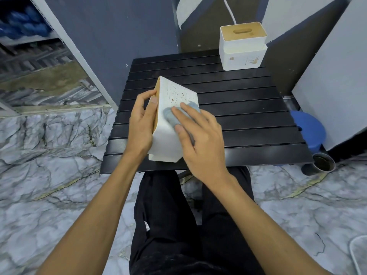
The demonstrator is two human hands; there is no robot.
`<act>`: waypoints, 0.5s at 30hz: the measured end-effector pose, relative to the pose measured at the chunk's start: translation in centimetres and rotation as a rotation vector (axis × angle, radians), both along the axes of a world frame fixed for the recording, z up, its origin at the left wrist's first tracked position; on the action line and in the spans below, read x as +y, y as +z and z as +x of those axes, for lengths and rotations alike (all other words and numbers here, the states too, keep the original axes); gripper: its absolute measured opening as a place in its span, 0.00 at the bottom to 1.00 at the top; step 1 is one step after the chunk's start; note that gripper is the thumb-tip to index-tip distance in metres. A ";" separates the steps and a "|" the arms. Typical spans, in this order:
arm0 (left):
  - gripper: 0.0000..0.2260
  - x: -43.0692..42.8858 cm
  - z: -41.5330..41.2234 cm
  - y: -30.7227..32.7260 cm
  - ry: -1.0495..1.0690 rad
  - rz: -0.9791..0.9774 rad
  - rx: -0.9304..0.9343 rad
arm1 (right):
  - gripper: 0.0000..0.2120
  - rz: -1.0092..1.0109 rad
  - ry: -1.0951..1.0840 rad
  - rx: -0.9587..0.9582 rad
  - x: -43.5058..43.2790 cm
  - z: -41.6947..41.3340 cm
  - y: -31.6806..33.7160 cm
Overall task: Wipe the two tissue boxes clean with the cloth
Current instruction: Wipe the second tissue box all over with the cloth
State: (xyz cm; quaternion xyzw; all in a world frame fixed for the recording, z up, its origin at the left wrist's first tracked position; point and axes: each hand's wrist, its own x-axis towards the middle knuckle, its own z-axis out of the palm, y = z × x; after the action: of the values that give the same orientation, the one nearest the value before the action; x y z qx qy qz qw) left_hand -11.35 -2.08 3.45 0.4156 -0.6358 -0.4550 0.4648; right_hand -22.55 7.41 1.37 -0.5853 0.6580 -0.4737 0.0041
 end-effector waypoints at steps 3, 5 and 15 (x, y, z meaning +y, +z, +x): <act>0.13 -0.2 -0.2 0.0 -0.006 0.008 -0.015 | 0.17 0.007 0.008 -0.043 0.9 -0.6 -0.7; 0.14 -0.2 -0.2 -0.1 -0.004 0.004 -0.010 | 0.17 -0.027 0.020 0.029 1.9 -0.2 -1.0; 0.11 -0.3 -0.3 -0.4 0.005 0.004 -0.020 | 0.17 0.005 -0.016 0.008 -0.2 -0.3 0.3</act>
State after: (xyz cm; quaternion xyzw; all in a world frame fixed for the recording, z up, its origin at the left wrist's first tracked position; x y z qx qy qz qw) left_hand -11.67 -2.40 3.08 0.4226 -0.6384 -0.4512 0.4586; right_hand -22.83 7.20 1.67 -0.5819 0.6637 -0.4700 -0.0008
